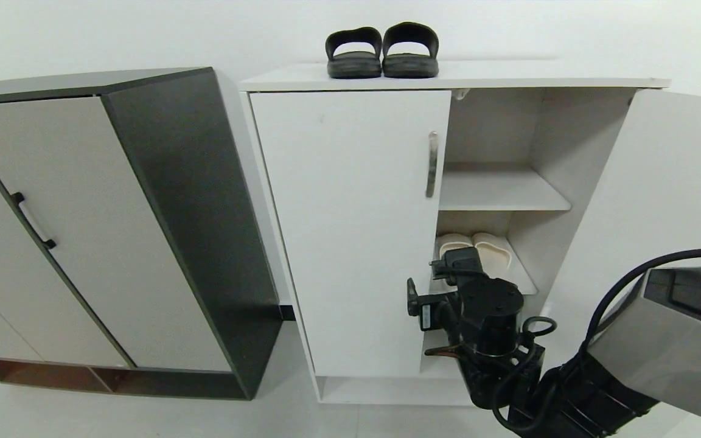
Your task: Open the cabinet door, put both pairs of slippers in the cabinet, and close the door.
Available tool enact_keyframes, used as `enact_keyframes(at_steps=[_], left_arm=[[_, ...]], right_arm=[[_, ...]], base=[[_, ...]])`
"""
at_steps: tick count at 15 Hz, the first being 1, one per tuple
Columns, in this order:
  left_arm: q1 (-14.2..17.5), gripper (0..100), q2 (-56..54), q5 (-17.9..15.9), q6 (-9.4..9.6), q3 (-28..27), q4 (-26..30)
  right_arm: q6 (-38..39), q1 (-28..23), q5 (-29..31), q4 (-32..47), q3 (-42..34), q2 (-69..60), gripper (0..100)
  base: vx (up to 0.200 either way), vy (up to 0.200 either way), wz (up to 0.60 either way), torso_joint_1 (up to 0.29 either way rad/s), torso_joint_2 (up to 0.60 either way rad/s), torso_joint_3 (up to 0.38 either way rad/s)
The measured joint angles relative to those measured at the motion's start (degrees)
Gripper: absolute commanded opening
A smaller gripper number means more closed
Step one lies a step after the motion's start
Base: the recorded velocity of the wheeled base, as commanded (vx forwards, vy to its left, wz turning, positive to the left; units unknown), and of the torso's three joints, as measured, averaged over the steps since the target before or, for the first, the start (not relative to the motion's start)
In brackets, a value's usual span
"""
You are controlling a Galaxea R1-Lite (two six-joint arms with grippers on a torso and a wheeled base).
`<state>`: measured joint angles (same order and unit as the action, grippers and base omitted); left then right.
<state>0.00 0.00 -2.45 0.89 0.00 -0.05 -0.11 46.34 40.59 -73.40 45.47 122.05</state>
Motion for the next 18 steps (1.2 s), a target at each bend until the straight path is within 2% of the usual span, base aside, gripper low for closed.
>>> enact_keyframes(at_steps=[4, 9, 18], left_arm=[[0.05, 0, 0.00, 0.00, -0.10, 0.00, -0.05], [0.05, 0, 0.00, 0.10, -0.10, 0.00, 0.00], [0.05, 0, 0.00, 0.10, -0.11, 0.00, -0.02]], right_arm=[[-1.30, -0.76, -2.04, -2.39, -1.18, 0.13, 100], [-4.13, -1.91, -2.44, -5.92, -2.72, 0.30, 100], [-4.62, -2.35, -3.07, -6.83, -3.74, 0.72, 100]], base=[[0.000, 0.200, 0.00, 0.007, 0.00, 0.006], [0.000, 0.000, 0.00, 0.000, 0.00, 0.000], [0.000, 0.000, 0.00, 0.000, 0.00, 0.000]])
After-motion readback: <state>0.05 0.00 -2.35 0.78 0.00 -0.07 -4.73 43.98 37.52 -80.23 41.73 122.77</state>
